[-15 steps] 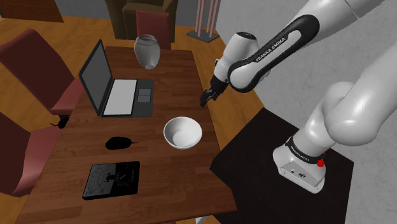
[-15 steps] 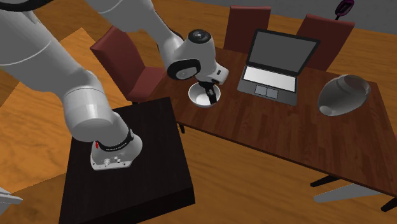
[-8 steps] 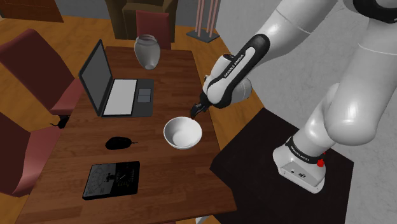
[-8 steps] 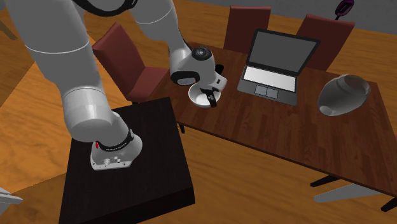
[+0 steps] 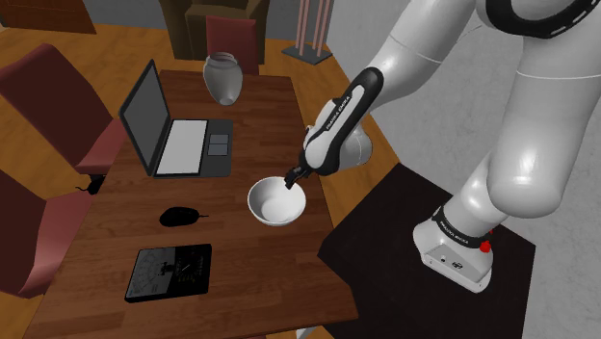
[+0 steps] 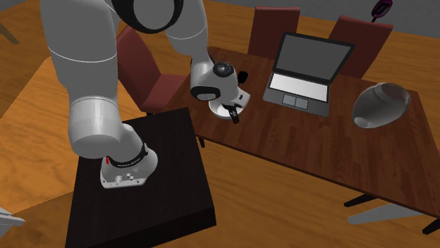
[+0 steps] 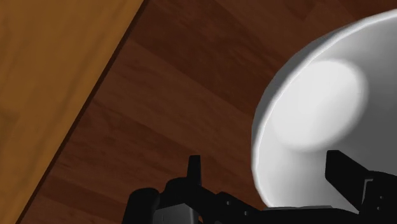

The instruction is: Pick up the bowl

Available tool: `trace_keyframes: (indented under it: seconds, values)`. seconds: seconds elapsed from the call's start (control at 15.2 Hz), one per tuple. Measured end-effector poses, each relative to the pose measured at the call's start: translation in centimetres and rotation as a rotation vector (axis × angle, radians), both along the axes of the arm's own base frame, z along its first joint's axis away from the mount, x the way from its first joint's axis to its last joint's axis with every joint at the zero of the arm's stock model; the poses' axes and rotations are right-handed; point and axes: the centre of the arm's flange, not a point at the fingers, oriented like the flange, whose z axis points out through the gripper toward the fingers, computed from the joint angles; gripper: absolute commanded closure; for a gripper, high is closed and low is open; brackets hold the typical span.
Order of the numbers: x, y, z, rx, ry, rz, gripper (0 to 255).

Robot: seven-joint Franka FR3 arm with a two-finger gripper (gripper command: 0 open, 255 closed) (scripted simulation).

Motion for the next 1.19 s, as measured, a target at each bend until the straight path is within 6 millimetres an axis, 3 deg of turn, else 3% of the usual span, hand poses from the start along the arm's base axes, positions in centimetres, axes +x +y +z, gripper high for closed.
trace_keyframes:
  seconds: [0.07, 0.73, 1.19]
  values:
    - [0.0, 0.0, -0.1, 0.000, 0.000, 0.000, 255]
    - [0.1, 0.0, -0.1, 0.000, -0.001, -0.001, 255]
    - [0.0, -0.1, 3.0, 0.000, -0.001, 0.000, 255]
